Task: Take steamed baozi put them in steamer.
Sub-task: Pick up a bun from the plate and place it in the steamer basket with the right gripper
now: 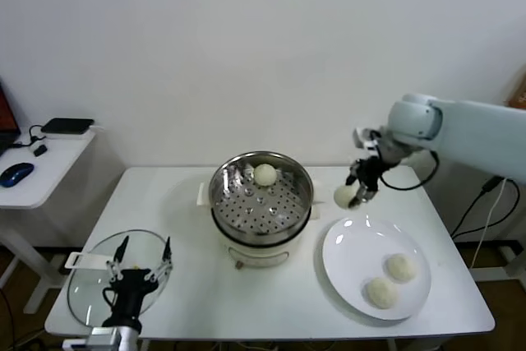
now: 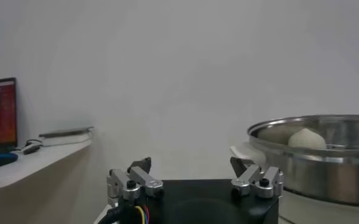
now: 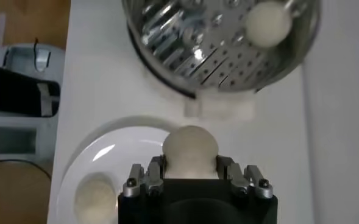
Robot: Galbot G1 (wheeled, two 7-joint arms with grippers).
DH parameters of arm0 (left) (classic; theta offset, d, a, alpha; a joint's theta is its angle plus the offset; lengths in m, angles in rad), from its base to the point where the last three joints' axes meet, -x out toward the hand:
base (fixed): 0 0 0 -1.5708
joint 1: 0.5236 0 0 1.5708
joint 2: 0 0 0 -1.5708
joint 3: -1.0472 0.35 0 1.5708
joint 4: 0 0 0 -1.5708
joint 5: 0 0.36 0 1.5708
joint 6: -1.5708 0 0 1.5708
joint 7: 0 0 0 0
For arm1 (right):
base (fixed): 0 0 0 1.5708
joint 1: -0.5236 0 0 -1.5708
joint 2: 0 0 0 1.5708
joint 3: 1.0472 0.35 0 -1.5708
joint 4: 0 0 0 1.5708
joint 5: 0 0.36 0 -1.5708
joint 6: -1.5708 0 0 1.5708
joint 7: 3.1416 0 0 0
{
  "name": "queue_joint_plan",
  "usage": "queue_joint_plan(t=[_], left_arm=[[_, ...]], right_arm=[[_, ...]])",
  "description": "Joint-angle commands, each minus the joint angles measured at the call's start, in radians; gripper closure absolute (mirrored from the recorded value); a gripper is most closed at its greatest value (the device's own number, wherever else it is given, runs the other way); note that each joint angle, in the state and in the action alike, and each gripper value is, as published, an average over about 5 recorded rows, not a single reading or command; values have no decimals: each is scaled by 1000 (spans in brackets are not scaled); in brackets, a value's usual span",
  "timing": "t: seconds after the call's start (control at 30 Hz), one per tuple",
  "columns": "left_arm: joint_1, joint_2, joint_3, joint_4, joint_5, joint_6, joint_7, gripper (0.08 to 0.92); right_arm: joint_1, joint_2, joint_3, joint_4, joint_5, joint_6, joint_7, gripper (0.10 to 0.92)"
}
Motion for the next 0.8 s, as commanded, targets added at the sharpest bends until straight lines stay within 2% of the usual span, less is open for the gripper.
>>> queue_joint_plan(t=[0.03,0.23,0.47,0.8], left_arm=[[2,-1,2,-2,1,-1,-1,177],[14,2,-4,-14,0,-5,-1,177],[28,7,-16,-25,0,-10,-2,177],[53,11,-35,-14,-11,-30,-3,177]], right_arm=[[103,174,54,-65,146,-13,-14,470],[-4,327,130,-165,136,-38,11,472],[-127,516,175,-351,100,-42,26,467],[-274,647,205,-492,29,-34,15,473]])
